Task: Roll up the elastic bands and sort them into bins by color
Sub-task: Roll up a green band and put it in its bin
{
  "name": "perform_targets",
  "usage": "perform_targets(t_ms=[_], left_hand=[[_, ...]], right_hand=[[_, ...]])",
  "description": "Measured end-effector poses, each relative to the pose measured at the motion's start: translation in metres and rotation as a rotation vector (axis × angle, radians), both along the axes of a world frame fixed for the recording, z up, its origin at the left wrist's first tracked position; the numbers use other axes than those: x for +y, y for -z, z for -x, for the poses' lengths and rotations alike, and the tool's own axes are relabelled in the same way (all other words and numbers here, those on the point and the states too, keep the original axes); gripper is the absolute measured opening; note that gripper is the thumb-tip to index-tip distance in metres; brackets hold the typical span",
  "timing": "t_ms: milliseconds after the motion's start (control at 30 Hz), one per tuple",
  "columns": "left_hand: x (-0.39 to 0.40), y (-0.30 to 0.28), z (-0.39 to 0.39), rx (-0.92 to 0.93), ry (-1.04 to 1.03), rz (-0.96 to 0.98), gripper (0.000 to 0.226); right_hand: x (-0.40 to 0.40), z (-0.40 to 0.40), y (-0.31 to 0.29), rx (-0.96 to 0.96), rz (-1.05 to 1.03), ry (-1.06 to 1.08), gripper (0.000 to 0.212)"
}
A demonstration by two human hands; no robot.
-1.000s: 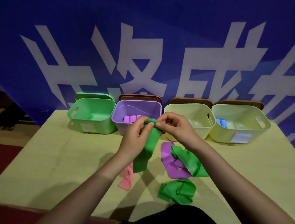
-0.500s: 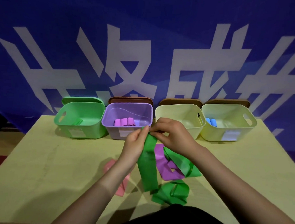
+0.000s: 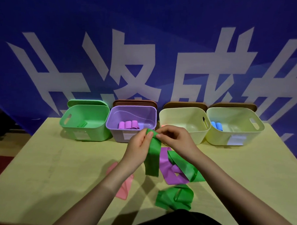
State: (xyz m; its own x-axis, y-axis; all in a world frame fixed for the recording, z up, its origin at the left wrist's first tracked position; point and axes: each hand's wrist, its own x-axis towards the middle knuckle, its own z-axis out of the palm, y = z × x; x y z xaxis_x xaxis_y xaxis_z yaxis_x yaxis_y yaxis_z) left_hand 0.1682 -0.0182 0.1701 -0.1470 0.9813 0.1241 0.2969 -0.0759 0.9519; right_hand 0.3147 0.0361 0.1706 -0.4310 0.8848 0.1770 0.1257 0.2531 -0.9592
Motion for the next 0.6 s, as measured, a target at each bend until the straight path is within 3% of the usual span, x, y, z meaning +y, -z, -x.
perform_targets(t_ms=[133, 267, 400, 600], left_hand=[[0.0, -0.001, 0.002, 0.033, -0.012, -0.058, 0.043], [0.001, 0.004, 0.004, -0.109, -0.077, 0.0, 0.056], [0.0, 0.006, 0.008, -0.304, -0.133, 0.181, 0.032], [0.001, 0.005, 0.009, -0.397, -0.191, 0.187, 0.022]], right_hand=[[0.001, 0.005, 0.002, -0.014, 0.002, -0.031, 0.004], [-0.003, 0.016, 0.001, -0.041, -0.13, 0.003, 0.005], [-0.002, 0.02, 0.001, -0.115, -0.325, 0.028, 0.005], [0.002, 0.021, 0.004, -0.226, -0.525, -0.015, 0.005]])
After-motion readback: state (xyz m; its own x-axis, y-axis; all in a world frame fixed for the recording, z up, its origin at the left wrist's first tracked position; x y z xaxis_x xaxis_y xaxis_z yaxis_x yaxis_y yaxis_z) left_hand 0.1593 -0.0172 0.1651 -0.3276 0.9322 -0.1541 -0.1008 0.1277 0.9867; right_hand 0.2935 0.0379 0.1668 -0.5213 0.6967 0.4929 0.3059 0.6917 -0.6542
